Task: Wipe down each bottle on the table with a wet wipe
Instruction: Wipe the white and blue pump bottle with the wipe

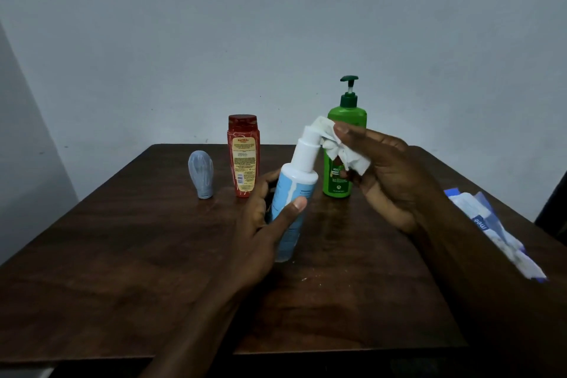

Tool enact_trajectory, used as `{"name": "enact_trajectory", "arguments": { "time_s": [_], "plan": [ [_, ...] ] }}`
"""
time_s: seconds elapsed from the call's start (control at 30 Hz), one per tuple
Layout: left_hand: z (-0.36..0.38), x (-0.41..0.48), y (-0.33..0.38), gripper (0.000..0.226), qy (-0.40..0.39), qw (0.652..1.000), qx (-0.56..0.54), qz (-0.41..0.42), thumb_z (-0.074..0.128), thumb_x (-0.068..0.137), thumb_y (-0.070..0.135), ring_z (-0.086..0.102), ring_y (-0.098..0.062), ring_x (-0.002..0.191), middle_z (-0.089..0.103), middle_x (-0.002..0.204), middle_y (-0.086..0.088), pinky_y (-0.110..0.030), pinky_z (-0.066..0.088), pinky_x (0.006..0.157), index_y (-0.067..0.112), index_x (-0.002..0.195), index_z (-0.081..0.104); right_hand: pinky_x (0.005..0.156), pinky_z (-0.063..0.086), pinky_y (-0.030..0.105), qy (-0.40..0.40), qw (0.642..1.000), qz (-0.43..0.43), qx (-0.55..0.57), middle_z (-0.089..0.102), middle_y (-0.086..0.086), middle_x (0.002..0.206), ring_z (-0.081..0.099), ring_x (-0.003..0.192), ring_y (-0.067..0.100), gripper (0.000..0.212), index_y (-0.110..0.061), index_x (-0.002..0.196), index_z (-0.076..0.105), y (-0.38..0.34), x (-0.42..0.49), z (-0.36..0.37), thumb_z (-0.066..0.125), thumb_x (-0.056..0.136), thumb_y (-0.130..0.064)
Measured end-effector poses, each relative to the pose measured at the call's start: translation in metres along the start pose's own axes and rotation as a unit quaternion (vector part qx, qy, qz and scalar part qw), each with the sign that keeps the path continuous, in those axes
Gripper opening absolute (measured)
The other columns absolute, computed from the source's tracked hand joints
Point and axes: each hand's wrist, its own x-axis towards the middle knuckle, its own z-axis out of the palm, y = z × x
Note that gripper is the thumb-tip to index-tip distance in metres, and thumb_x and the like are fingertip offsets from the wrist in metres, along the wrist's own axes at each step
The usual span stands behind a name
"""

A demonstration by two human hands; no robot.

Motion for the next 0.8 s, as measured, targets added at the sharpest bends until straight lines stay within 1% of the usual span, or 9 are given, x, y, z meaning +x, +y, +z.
{"name": "enact_trajectory", "arguments": {
  "time_s": [0.13,0.23,0.3,0.37,0.43,0.5,0.6,0.7,0.8],
  "plan": [
    [0.002,0.0,0.004,0.036,-0.036,0.999,-0.037,-0.015,0.063,0.086,0.033,0.067,0.001,0.102,0.07,0.107,0.024,-0.018,0.055,0.079,0.036,0.121,0.054,0.065,0.042,0.025,-0.003,0.997,0.018,0.071,0.071,0.011,0.122,0.055,0.098,0.019,0.051,-0.01,0.119,0.071,0.006,-0.002,0.005,0.077,0.074,-0.033],
    [0.001,0.001,0.005,0.031,-0.062,0.997,-0.051,-0.017,0.063,0.092,0.026,0.068,0.002,0.1,0.071,0.104,0.025,-0.017,0.054,0.078,0.034,0.12,0.054,0.061,0.04,0.026,-0.05,0.994,0.07,0.073,0.07,-0.005,0.081,0.058,0.074,0.011,0.045,-0.022,0.093,0.077,-0.004,0.003,0.005,0.092,0.054,-0.036],
    [-0.001,0.001,0.006,0.034,-0.073,0.996,-0.056,-0.021,0.061,0.09,0.023,0.067,0.001,0.103,0.071,0.108,0.024,-0.017,0.054,0.08,0.032,0.123,0.054,0.067,0.039,0.028,-0.061,0.993,0.091,0.051,0.066,-0.008,0.073,0.056,0.071,0.01,0.042,-0.026,0.078,0.078,-0.009,0.009,0.005,0.094,0.042,-0.039],
    [-0.001,0.002,0.007,0.036,-0.087,0.994,-0.055,-0.026,0.061,0.091,0.022,0.065,0.004,0.105,0.07,0.11,0.028,-0.015,0.053,0.081,0.034,0.124,0.052,0.084,0.039,0.035,-0.049,0.994,0.095,0.036,0.07,-0.006,0.086,0.057,0.086,0.013,0.043,-0.025,0.078,0.078,-0.011,0.013,0.008,0.094,0.042,-0.041],
    [0.0,0.003,0.008,0.035,-0.103,0.993,-0.057,-0.03,0.06,0.091,0.025,0.065,0.004,0.109,0.069,0.114,0.028,-0.015,0.052,0.083,0.036,0.124,0.053,0.094,0.042,0.037,-0.029,0.993,0.105,0.035,0.074,-0.002,0.101,0.062,0.093,0.014,0.038,-0.02,0.088,0.078,-0.01,0.013,0.014,0.082,0.055,-0.039],
    [0.002,0.005,0.007,0.034,-0.094,0.992,-0.079,-0.034,0.055,0.089,0.024,0.068,-0.003,0.107,0.073,0.113,0.018,-0.019,0.054,0.083,0.034,0.121,0.057,0.087,0.047,0.035,-0.021,0.991,0.115,0.073,0.077,-0.001,0.093,0.067,0.081,0.011,0.024,-0.02,0.088,0.077,-0.006,0.011,0.017,0.067,0.068,-0.029],
    [0.004,0.006,0.006,0.03,-0.061,0.99,-0.123,-0.042,0.052,0.089,0.027,0.072,-0.01,0.096,0.076,0.104,0.005,-0.025,0.058,0.08,0.029,0.116,0.065,0.076,0.043,0.032,-0.008,0.994,0.083,0.071,0.074,-0.007,0.079,0.063,0.073,0.007,0.016,-0.024,0.075,0.08,0.004,0.005,0.018,0.065,0.077,-0.03],
    [0.004,0.007,0.006,0.03,-0.012,0.984,-0.17,-0.048,0.064,0.087,0.04,0.072,-0.017,0.095,0.077,0.102,0.0,-0.031,0.06,0.081,0.027,0.114,0.068,0.08,0.047,0.031,0.014,1.0,0.017,-0.008,0.076,-0.005,0.107,0.065,0.098,0.011,0.022,-0.023,0.103,0.077,0.019,-0.003,0.016,0.067,0.085,-0.029],
    [0.004,0.007,0.006,0.033,-0.024,0.987,-0.153,-0.042,0.053,0.082,0.036,0.073,-0.007,0.087,0.077,0.093,0.011,-0.022,0.06,0.073,0.029,0.114,0.061,0.094,0.052,0.027,0.078,0.984,-0.1,-0.126,0.075,-0.006,0.113,0.068,0.108,0.008,0.031,-0.025,0.117,0.073,0.02,-0.017,0.024,0.073,0.086,-0.018]
  ]
}}
